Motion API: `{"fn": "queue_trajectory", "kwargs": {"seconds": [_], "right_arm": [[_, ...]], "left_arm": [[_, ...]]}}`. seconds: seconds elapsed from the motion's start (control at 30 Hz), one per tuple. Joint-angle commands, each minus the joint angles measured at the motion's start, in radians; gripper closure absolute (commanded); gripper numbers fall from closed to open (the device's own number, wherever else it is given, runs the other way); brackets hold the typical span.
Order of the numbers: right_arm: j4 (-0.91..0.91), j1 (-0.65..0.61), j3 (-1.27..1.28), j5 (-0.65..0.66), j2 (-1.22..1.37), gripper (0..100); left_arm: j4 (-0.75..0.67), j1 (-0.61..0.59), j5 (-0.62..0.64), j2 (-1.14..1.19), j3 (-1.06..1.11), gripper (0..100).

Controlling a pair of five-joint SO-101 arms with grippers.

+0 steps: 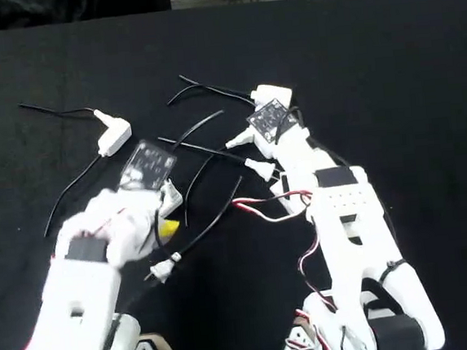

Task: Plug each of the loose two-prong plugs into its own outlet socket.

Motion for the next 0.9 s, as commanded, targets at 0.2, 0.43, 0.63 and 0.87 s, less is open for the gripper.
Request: {"fn": "queue_trajectory", "kwargs": {"seconds": [0.2,0.43,0.63,0.87], "right_arm": [[-0.023,0.008,0.019,0.002,-0.021,94.5],[-0.049,0.006,0.03,0.002,-0.021,94.5],[-0.049,0.006,0.03,0.002,-0.021,94.5],[-0.049,0.006,0.03,0.002,-0.021,94.5]], "left_arm": [[-0.025,0.01,-0.034,0.628,-0.421,69],[-0.094,-0.01,-0.035,0.893,-0.591,69],[-0.095,-0.027,-0.035,0.987,-0.657,77],[-0.094,-0.027,-0.035,0.988,-0.654,97]]}}
